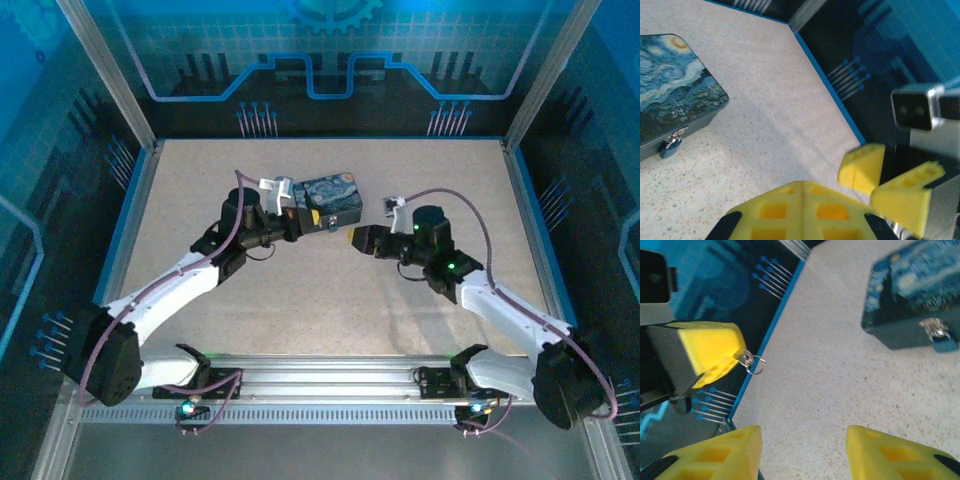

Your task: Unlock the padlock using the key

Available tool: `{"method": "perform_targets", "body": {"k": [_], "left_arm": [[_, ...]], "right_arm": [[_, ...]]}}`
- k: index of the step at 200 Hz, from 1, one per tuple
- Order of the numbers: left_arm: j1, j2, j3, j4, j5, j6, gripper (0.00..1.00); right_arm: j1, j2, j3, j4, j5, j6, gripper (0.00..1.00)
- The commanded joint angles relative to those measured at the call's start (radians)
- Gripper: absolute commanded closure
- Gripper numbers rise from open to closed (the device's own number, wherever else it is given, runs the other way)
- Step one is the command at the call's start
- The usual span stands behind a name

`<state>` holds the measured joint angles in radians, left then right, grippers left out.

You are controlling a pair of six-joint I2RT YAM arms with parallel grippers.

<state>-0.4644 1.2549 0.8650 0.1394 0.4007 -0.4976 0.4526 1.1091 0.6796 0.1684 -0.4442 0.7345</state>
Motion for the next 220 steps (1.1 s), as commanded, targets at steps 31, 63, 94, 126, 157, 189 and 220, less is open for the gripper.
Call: {"method": "perform_targets", "body": {"k": [31,63,94,126,157,189,220], "left_arm": [[0.004,-0.093,0.111,-0.247,0.213,0.231,1.00],[0.005,-0.095,0.154,-0.291,0.277,0.265,1.00],[0.005,-0.094,0.161,-0.285,0.299,0.267,1.00],[0.005,-0.092,0.160,-0.276,0.314,0.260,1.00],[0.004,-0.092,0.151,-0.264,0.319,0.255,1.00],[0.004,-0.092,0.145,-0.252,0.323,0.254,1.00],[0.004,-0.092,0.143,-0.250,0.325,0.254,1.00]], "right_arm": [[-0.050,0.018,0.096,0.019,-0.460,-0.236,0.45],[-0.017,0.056,0.138,0.029,-0.502,-0.258,0.44],[0.027,0.100,0.177,0.027,-0.494,-0.270,0.45],[0.051,0.144,0.194,0.031,-0.484,-0.268,0.48],[0.072,0.167,0.236,0.036,-0.471,-0.267,0.50],[0.086,0.187,0.254,0.039,-0.461,-0.265,0.53],[0.092,0.205,0.262,0.042,-0.456,-0.262,0.55]]}}
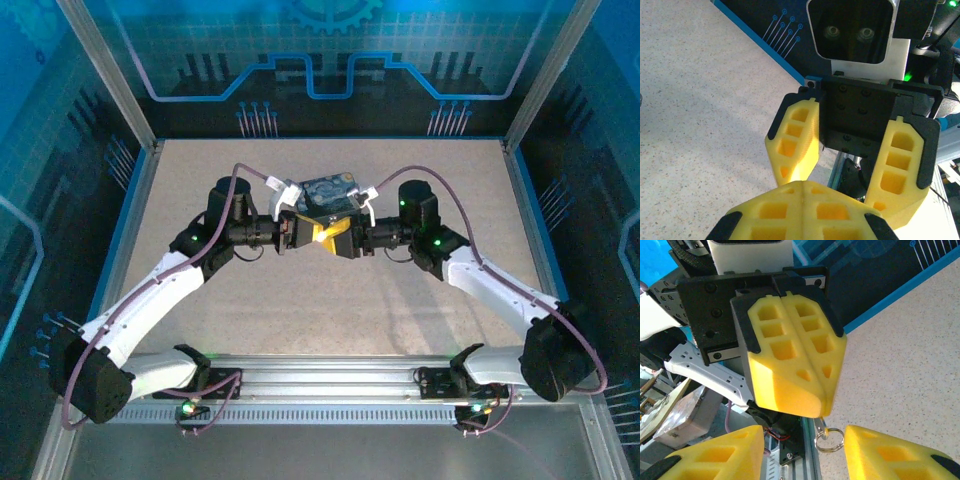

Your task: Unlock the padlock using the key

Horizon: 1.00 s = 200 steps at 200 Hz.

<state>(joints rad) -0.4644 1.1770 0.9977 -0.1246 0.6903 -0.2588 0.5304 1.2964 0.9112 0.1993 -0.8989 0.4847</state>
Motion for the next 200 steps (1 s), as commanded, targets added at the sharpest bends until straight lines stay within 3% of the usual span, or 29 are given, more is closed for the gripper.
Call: {"method": "perform_targets", "body": {"k": [1,58,200], "left_arm": [[0.004,-0.014,0.010,0.015,0.035,0.016,1.00],[0.004,-0.014,0.000,0.031,0.037,0.010,1.00],[0.004,-0.011,-0.008,0.038,0.060,0.012,1.00]], "right_arm": [[0.014,0.017,0.031,0.011,-0.002,-0.012,0.55],[0.023,0.027,0.026,0.019,0.011,-0.006,0.61],[0.026,0.030,0.031,0.031,0.036,0.012,0.88]]}}
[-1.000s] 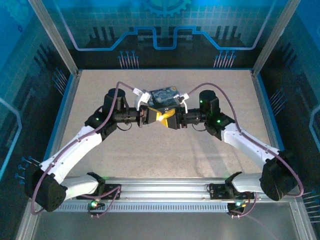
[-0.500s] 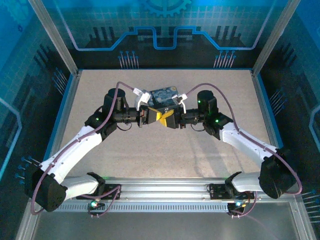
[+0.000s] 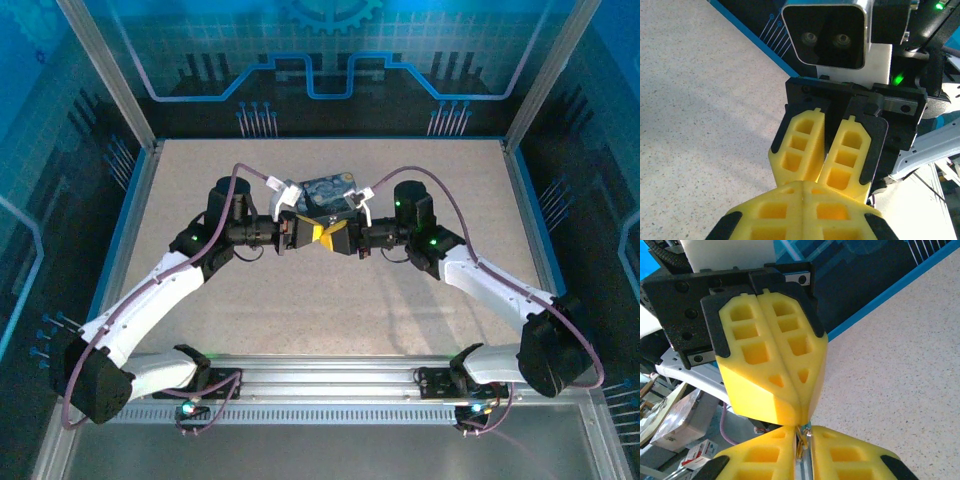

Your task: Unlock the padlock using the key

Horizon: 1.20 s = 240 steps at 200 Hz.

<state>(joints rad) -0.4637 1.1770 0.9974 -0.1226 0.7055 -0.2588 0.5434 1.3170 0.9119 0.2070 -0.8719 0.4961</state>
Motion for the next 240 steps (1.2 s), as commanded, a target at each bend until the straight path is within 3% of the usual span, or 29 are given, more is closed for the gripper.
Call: {"method": "perform_targets", "body": {"k": [1,40,60,68,87,112,149,186,240], "left_arm": [[0.003,-0.012,-0.008,0.037,0.045,0.012,1.00],[0.004,-0.012,-0.004,0.040,0.038,0.010,0.97],[0.005,-0.013,0.005,0.037,0.005,0.010,0.83],[0.005,-0.012,0.010,0.037,-0.014,0.011,0.68],[0.009,-0.005,0.024,0.034,-0.088,0.009,0.44],[0.017,0.041,0.058,0.022,-0.196,0.006,0.31],[0.017,0.211,0.164,-0.007,-0.334,0.014,0.23],[0.010,0.473,0.371,-0.091,-0.436,0.021,0.23],[-0.062,0.853,0.727,-0.212,-0.475,0.043,0.24]], "right_arm": [[0.013,0.009,0.030,0.023,0.008,0.001,0.88],[0.012,0.000,0.022,0.003,0.021,-0.007,1.00],[0.012,-0.017,0.015,-0.046,0.052,-0.026,1.00],[0.011,-0.029,0.007,-0.066,0.069,-0.031,1.00],[-0.008,-0.071,-0.026,-0.112,0.120,-0.029,1.00],[-0.066,-0.151,-0.107,-0.189,0.199,-0.020,1.00],[-0.193,-0.307,-0.161,-0.438,0.378,-0.016,1.00],[-0.220,-0.434,-0.126,-0.706,0.647,-0.054,1.00],[-0.229,-0.548,-0.146,-0.821,0.825,-0.024,1.00]]}}
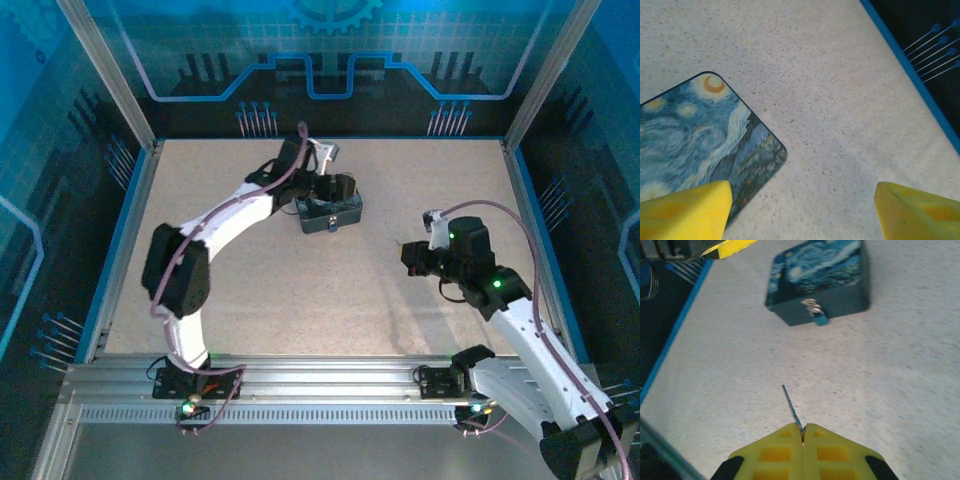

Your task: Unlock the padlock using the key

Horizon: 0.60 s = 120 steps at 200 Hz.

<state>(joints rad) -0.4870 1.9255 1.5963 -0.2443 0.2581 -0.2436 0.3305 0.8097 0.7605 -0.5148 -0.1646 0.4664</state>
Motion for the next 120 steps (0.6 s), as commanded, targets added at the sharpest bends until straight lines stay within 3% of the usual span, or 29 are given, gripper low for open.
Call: {"method": "perform_targets", "body": {"k": [1,63,120], "left_arm": [[-0.039,0.109,0.135,-0.091,-0.027,0.027,0.24],[-0.057,0.325,0.364,-0.194,-0.039,0.036,0.24],[-0.064,0.361,0.330,-0.211,-0.016,0.049,0.26]], "right_arm": [[-0.016,-0.041,0.005,-0.100,0.119,0.006,1.00],[-0.023,-0.061,-0.022,-0.107,0.111,0.025,1.00],[-0.025,-0.052,-0.023,-0.099,0.107,0.028,1.00]]}}
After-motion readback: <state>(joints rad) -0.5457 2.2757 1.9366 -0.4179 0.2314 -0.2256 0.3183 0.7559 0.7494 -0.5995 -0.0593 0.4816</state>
